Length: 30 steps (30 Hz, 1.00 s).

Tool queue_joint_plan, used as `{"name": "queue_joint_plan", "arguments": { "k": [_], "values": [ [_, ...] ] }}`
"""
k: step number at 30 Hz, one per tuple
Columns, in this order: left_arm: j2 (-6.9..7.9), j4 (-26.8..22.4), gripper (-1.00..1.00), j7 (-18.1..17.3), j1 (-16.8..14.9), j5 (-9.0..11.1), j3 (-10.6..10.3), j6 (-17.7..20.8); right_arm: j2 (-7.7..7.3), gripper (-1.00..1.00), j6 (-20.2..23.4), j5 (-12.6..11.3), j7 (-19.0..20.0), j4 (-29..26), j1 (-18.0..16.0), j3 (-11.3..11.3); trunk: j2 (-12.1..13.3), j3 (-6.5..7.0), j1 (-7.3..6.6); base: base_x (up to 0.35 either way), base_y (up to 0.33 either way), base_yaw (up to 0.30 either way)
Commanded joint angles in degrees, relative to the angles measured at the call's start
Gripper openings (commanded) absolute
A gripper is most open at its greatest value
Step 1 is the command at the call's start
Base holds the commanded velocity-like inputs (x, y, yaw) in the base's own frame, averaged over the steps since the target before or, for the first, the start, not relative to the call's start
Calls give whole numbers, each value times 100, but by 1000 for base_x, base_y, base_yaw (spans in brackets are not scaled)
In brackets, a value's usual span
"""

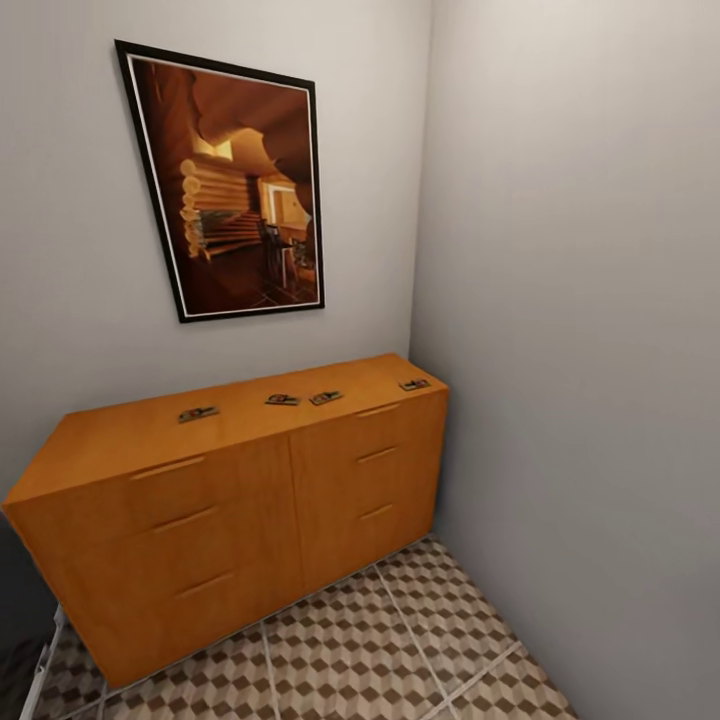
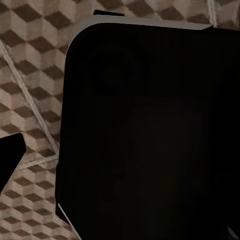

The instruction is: Take the four mousetraps from the cabinet in the bathroom and place them on the bathroom floor. Make sure all four end up on the same floor surface, and ensure that at least two of them are either under or directly next to the same bathroom sink.

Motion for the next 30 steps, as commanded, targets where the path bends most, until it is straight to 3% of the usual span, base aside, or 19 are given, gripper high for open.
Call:
{"name": "queue_joint_plan", "arguments": {
  "k": [1,15,22,30],
  "values": [
    [0,-3,100,0,1,47,1,-11,-1,100,-20,2,-5,1,0,1,-2,-4,4,322,0,0],
    [3,-3,100,0,1,47,1,-11,-2,100,-27,2,-5,1,0,1,-2,-4,4,319,0,21],
    [0,-3,100,0,1,47,1,-15,-4,100,-28,2,-5,1,0,1,-2,-4,4,246,0,190],
    [-5,-3,100,0,1,47,-3,-19,-2,100,-29,2,-5,1,0,1,-2,-4,4,59,0,254]
  ]
}}
